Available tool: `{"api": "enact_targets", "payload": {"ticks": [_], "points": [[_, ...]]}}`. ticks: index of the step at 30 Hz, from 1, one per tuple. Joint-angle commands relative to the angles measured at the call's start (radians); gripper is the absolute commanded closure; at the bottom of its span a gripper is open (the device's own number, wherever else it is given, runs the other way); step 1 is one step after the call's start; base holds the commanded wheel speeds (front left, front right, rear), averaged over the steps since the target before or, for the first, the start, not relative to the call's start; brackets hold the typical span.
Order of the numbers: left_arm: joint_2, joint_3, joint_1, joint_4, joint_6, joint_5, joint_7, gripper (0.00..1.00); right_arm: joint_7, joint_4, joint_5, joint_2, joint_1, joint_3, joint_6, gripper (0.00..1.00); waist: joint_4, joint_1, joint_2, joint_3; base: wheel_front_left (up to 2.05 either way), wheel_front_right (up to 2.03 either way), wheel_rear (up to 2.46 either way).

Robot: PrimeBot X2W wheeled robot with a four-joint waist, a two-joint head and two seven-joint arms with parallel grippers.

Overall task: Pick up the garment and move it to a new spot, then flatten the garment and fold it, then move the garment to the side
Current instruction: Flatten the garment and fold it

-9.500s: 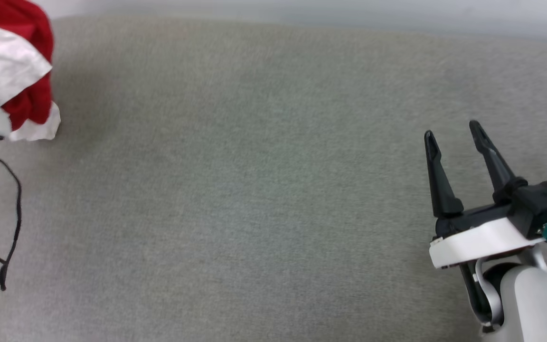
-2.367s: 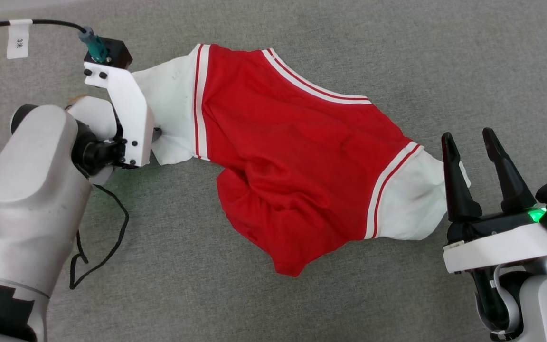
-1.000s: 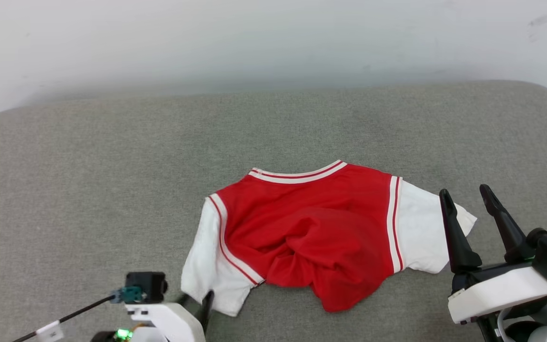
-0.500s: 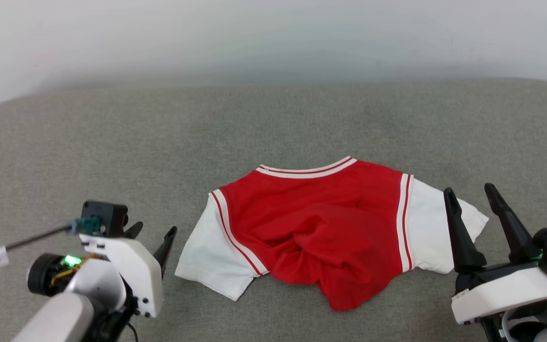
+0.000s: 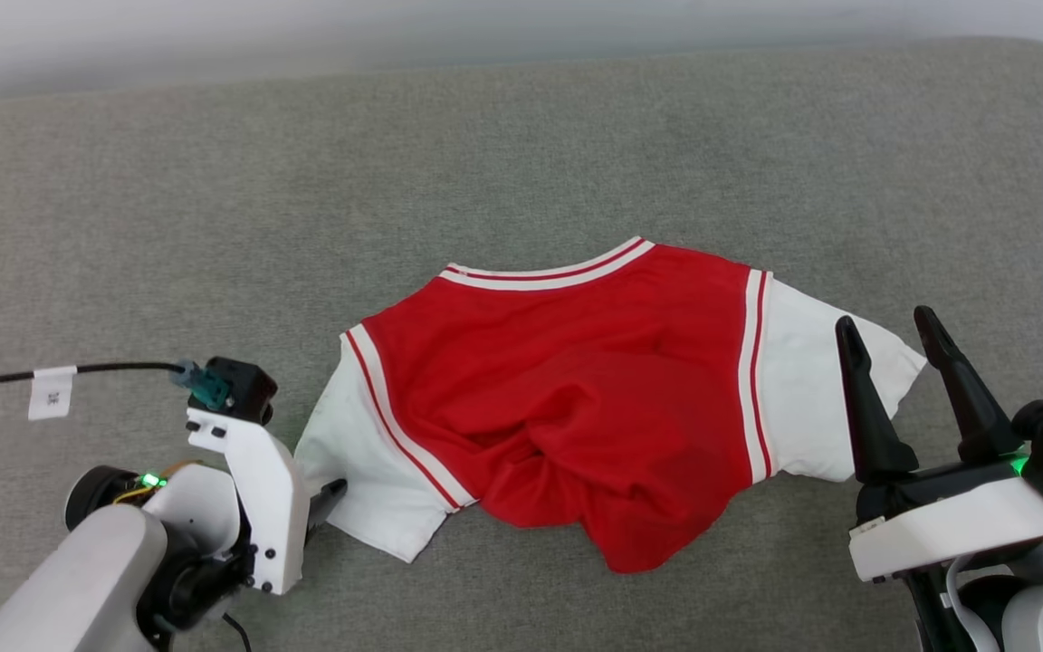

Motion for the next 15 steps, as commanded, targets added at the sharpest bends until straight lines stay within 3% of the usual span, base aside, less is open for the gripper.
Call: {"api": "enact_targets", "payload": {"ticks": [1,3,4,5,6,7,10,15], "points": [[-0.019,-0.018,-0.005,0.038,-0.008,-0.008,0.018,0.0,-0.007,0.008,0.003,0.003,-0.013,0.003,0.0,0.0,-0.012,0.0,0.0,0.011,0.0,0.0,0.0],[-0.025,-0.032,-0.006,0.06,-0.012,-0.011,0.034,0.0,-0.009,0.011,0.004,0.003,-0.016,0.003,0.0,0.0,-0.014,0.0,0.0,0.012,0.0,0.0,0.0],[-0.03,-0.046,-0.003,0.08,-0.02,-0.017,0.058,0.06,-0.01,0.016,0.005,0.003,-0.019,0.005,0.0,0.0,-0.017,0.0,0.0,0.011,0.0,0.0,0.0],[-0.038,-0.059,0.005,0.097,-0.022,-0.024,0.078,0.53,-0.011,0.02,0.004,0.003,-0.022,0.006,0.0,0.0,-0.02,0.0,0.0,0.009,0.0,0.0,0.0],[-0.047,-0.07,0.01,0.112,-0.028,-0.032,0.093,0.82,-0.012,0.025,0.004,0.003,-0.023,0.005,0.0,0.0,-0.023,0.0,0.0,0.005,0.0,0.0,0.0],[-0.057,-0.076,0.016,0.121,-0.033,-0.042,0.104,1.0,-0.012,0.027,0.004,0.003,-0.023,0.004,0.0,0.0,-0.025,0.0,0.0,0.002,0.0,0.0,0.0],[-0.081,-0.068,0.022,0.123,-0.04,-0.048,0.058,1.0,-0.012,0.035,0.001,0.003,-0.018,-0.005,0.0,0.0,-0.026,0.0,0.0,-0.014,0.0,0.0,0.0],[-0.083,-0.018,0.026,0.094,-0.014,-0.012,-0.089,1.0,0.004,0.048,0.015,0.003,-0.002,-0.031,0.0,0.0,-0.014,0.0,0.0,-0.05,0.0,0.0,0.0]]}}
